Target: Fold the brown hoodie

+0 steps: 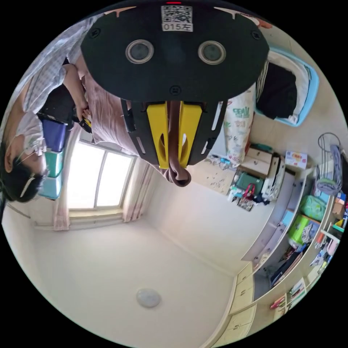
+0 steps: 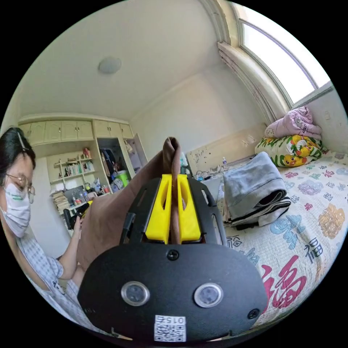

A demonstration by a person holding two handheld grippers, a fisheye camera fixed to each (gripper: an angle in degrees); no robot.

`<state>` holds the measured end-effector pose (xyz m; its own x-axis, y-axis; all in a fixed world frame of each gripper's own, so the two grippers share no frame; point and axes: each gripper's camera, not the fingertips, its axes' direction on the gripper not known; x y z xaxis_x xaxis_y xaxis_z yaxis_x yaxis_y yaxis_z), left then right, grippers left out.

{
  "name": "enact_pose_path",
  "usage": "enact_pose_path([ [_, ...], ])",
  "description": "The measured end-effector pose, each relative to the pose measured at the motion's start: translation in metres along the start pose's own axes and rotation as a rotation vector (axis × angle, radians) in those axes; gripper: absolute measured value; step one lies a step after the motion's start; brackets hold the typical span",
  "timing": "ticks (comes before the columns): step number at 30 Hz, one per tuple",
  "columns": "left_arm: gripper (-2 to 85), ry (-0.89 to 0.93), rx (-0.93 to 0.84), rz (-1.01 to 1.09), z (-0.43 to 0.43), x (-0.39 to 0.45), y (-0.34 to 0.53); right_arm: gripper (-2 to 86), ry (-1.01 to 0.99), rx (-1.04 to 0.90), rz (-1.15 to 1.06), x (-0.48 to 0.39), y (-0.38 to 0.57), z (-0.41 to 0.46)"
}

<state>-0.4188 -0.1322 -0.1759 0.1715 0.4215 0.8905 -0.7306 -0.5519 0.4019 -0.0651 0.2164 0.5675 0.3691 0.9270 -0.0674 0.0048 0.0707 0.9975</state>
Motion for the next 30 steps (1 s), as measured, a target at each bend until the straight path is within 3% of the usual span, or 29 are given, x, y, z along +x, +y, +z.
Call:
enact_pose_path([
  [2, 4.3, -0.106, -0.109, -0.021, 0.041, -0.024, 0.022, 1.2, 0.044, -0.16, 0.041, 0.025, 0.009, 0.061],
  [5, 5.0, -0.212, -0.389, -0.188, 0.109, -0.07, 0.058, 0.8, -0.027, -0.36, 0.271, 0.072, 0.029, 0.133],
  [10, 6.1, -0.202, -0.43, -0.222, 0.141, -0.076, 0.069, -0.3, -0.19, -0.238, 0.303, 0.076, 0.027, 0.138],
  [14, 6.6, -0.093, -0.491, -0.088, 0.15, -0.047, 0.066, -0.4, -0.234, -0.244, 0.199, 0.057, 0.017, 0.14],
  [20, 6.6, -0.023, -0.444, 0.14, 0.151, 0.002, 0.068, -0.4, -0.201, -0.43, 0.001, 0.004, 0.018, 0.166],
  [26, 5.8, -0.171, -0.626, 0.515, 0.18, 0.065, 0.093, -0.4, -0.21, -0.58, -0.141, -0.041, 0.018, 0.19],
  [30, 3.5, 0.012, -0.743, 0.601, 0.203, 0.095, 0.118, -0.4, -0.12, -0.682, -0.238, -0.069, 0.019, 0.205],
])
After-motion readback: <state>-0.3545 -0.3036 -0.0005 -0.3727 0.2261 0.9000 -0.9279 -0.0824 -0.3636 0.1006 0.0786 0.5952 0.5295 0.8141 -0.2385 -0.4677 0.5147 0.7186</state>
